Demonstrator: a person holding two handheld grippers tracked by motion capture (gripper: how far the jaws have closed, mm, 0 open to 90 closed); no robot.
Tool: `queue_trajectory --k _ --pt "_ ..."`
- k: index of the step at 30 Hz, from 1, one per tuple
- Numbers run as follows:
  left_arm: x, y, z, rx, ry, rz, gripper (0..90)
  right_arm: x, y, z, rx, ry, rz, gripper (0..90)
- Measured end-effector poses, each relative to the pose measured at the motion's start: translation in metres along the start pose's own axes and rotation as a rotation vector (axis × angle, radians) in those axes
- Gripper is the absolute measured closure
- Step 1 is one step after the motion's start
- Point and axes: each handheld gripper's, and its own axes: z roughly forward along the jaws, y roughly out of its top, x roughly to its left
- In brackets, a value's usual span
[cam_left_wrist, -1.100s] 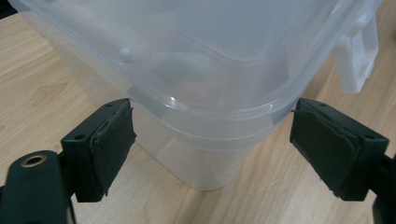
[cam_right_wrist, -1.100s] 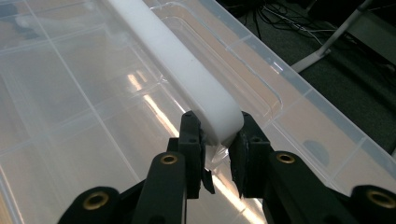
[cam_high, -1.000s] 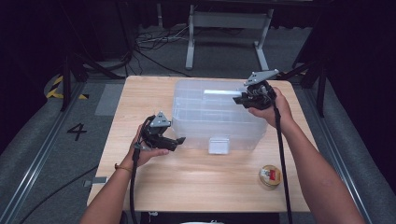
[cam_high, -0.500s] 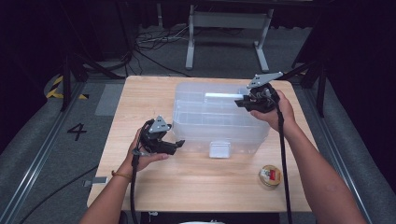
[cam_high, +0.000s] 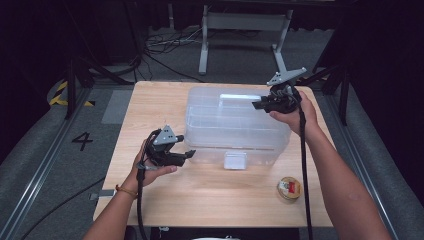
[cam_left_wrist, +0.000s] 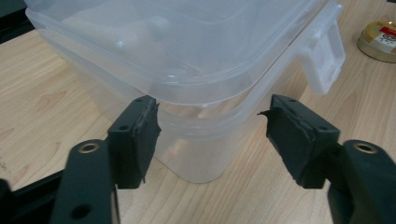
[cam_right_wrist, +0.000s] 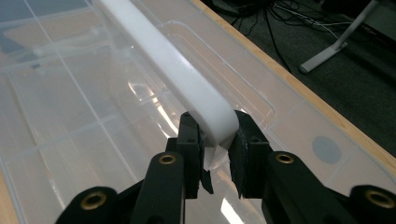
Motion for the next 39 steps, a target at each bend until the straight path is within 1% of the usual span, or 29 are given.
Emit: queue_trajectory --k 1,3,4,5,6,9,11,12,13,14,15,17,18,20,21,22,24,25,26,29,31,32,33,35,36,37,38,39 --pt "0.001 0.0 -0.001 -0.002 -0.004 -0.001 37.7 0.0 0.0 0.0 0.0 0.0 0.0 75.4" --pt "0.002 0.001 -0.002 -0.009 -0.011 -0.001 41.5 -0.001 0.004 -0.003 0.003 -0.009 -0.005 74.6" --pt "0.002 0.002 -0.003 -0.008 -0.009 -0.008 42.6 0.0 0.005 -0.004 0.005 -0.017 -0.009 74.4" --pt "0.002 0.003 -0.004 -0.019 -0.019 -0.013 45.6 -0.001 0.008 -0.005 0.01 -0.021 -0.013 74.2" --pt "0.002 0.005 -0.005 -0.021 -0.022 -0.009 45.6 -0.001 0.008 -0.005 0.01 -0.021 -0.013 74.2" --pt "0.004 0.007 -0.006 -0.018 -0.015 -0.007 50.5 -0.003 0.01 -0.005 0.013 -0.026 -0.009 74.0" --pt "0.006 0.007 -0.007 -0.031 -0.016 -0.027 57.0 -0.003 0.011 -0.005 0.01 -0.027 -0.007 73.9" --pt "0.007 0.007 -0.007 -0.041 -0.035 -0.042 61.1 -0.004 0.012 -0.005 0.007 -0.028 -0.005 73.7" --pt "0.008 0.007 -0.006 -0.045 -0.033 -0.046 66.6 -0.004 0.012 -0.005 0.007 -0.027 -0.006 73.7" --pt "0.009 0.007 -0.005 -0.046 -0.024 -0.05 66.6 -0.004 0.012 -0.005 0.007 -0.027 -0.006 73.7" --pt "0.01 0.007 -0.004 -0.052 -0.027 -0.058 69.4 -0.004 0.012 -0.005 0.008 -0.026 -0.008 73.6" --pt "0.01 0.006 -0.002 -0.062 -0.032 -0.06 71.7 -0.004 0.012 -0.006 0.01 -0.029 -0.015 73.5" --pt "0.01 0.006 -0.001 -0.063 -0.033 -0.061 74.7 -0.004 0.012 -0.006 0.01 -0.033 -0.018 73.5" --pt "0.009 0.005 0.0 -0.071 -0.025 -0.06 76.8 -0.004 0.011 -0.007 0.008 -0.034 -0.021 73.5" --pt "0.009 0.005 0.0 -0.071 -0.025 -0.06 80.8 -0.004 0.011 -0.007 0.008 -0.034 -0.021 73.5" --pt "0.007 0.005 0.0 -0.072 -0.012 -0.055 80.8 -0.004 0.01 -0.007 0.01 -0.035 -0.022 73.5" --pt "0.004 0.006 0.0 -0.071 0.021 -0.037 86.7 -0.004 0.01 -0.008 0.011 -0.041 -0.025 73.4" --pt "0.004 0.006 0.0 -0.069 0.025 -0.04 89.9 -0.003 0.01 -0.008 0.01 -0.046 -0.029 73.3" --pt "0.003 0.006 0.0 -0.072 0.028 -0.044 89.9 -0.003 0.009 -0.008 0.008 -0.051 -0.032 73.2" --pt "0.003 0.005 0.001 -0.077 0.039 -0.038 90.0 -0.002 0.007 -0.01 -0.003 -0.063 -0.032 72.3" --pt "0.003 0.004 0.001 -0.078 0.04 -0.04 90.0 0.0 0.005 -0.013 -0.008 -0.072 -0.043 68.7" --pt "0.003 0.004 0.001 -0.078 0.039 -0.036 90.0 0.001 0.003 -0.015 -0.008 -0.083 -0.048 68.2" --pt "0.003 0.005 0.001 -0.079 0.039 -0.033 90.0 0.002 0.001 -0.018 -0.005 -0.093 -0.059 68.4" --pt "0.003 0.005 0.001 -0.078 0.042 -0.031 90.0 0.003 -0.007 -0.026 -0.028 -0.097 -0.076 68.2" --pt "0.002 0.005 0.001 -0.077 0.036 -0.027 90.0 0.004 -0.012 -0.033 -0.037 -0.112 -0.087 66.8" --pt "0.002 0.005 0.001 -0.077 0.036 -0.027 90.0 0.004 -0.012 -0.033 -0.037 -0.112 -0.087 66.8" --pt "0.002 0.005 0.001 -0.075 0.039 -0.022 90.0 0.003 -0.021 -0.046 -0.071 -0.12 -0.08 66.2" --pt "0.002 0.005 0.001 -0.073 0.04 -0.019 90.0 0.003 -0.021 -0.046 -0.071 -0.12 -0.08 66.2"
